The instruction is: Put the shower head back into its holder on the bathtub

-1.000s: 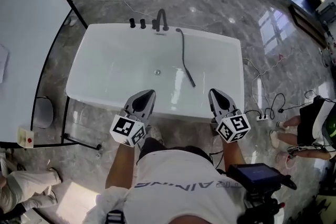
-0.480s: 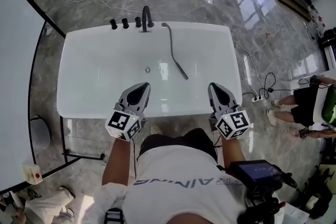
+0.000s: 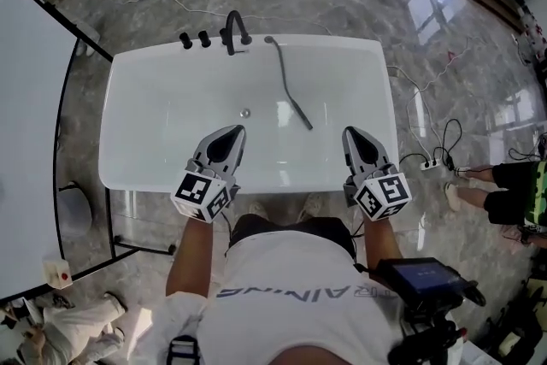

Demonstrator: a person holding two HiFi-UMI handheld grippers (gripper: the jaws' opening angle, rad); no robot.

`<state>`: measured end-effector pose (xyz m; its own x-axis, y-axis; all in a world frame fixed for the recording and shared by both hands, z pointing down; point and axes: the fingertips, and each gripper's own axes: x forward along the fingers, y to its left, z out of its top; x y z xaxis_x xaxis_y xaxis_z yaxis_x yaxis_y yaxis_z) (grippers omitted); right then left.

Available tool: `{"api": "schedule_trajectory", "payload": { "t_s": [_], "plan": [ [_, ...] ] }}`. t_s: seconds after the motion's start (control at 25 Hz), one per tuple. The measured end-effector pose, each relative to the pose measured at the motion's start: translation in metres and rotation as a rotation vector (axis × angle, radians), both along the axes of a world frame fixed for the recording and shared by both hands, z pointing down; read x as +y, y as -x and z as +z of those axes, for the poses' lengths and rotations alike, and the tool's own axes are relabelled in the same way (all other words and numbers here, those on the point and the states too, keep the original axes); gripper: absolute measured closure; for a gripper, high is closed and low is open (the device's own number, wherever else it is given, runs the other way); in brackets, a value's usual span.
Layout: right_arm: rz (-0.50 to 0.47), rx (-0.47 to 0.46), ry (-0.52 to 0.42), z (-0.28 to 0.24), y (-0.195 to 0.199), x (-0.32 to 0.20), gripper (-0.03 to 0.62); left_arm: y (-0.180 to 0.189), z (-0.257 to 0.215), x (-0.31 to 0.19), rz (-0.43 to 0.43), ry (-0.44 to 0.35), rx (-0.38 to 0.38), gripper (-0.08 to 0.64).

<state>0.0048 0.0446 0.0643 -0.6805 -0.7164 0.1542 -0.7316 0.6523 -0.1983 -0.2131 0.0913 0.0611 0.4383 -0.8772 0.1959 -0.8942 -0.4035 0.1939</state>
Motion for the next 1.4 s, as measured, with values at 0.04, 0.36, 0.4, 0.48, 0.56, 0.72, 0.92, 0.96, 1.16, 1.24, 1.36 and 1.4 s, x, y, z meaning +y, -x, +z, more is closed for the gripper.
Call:
{"api": "schedule_trajectory", "payload": {
  "t_s": [0.04,0.36,0.4,0.48,0.56,0.72,0.92,0.96,1.16,1.24,1.36,1.4],
  "plan": [
    [-0.010,-0.006,0.000,0.001,-0.009,-0.005,0.584,-0.010,-0.001,-0.004,-0.010,0.002,0.000,0.543],
    [-0.033,-0.049,0.055,0.033,-0.078,-0.055,0.584,-0.081,0.012,-0.047,-0.051,0.022,-0.021,0.543],
    [-0.029,-0.057,0.065,0.035,-0.082,-0.058,0.584,-0.084,0.013,-0.051,-0.049,0.029,-0.026,0.543],
    [-0.025,-0.057,0.078,0.040,-0.086,-0.062,0.584,-0.089,0.015,-0.058,-0.038,0.039,-0.034,0.543],
    [-0.015,-0.048,0.090,0.047,-0.087,-0.065,0.584,-0.089,0.021,-0.065,-0.026,0.042,-0.032,0.543],
    [0.031,-0.041,0.119,0.068,-0.084,-0.070,0.584,-0.085,0.045,-0.081,0.025,0.060,-0.068,0.543],
    [0.051,0.011,0.145,0.098,-0.071,-0.094,0.584,-0.071,0.082,-0.117,0.095,0.100,-0.120,0.543],
    [0.051,0.031,0.154,0.112,-0.068,-0.097,0.584,-0.068,0.094,-0.124,0.108,0.115,-0.113,0.543],
    [0.038,0.091,0.215,0.201,-0.056,-0.113,0.584,-0.062,0.174,-0.161,0.141,0.153,-0.108,0.543],
    [0.048,0.099,0.227,0.228,-0.054,-0.122,0.584,-0.062,0.206,-0.178,0.142,0.159,-0.106,0.543],
    [0.079,0.084,0.233,0.259,-0.056,-0.142,0.584,-0.064,0.251,-0.202,0.139,0.180,-0.093,0.543],
    [0.091,0.074,0.235,0.269,-0.058,-0.149,0.584,-0.067,0.265,-0.209,0.143,0.186,-0.097,0.543]
  ]
}}
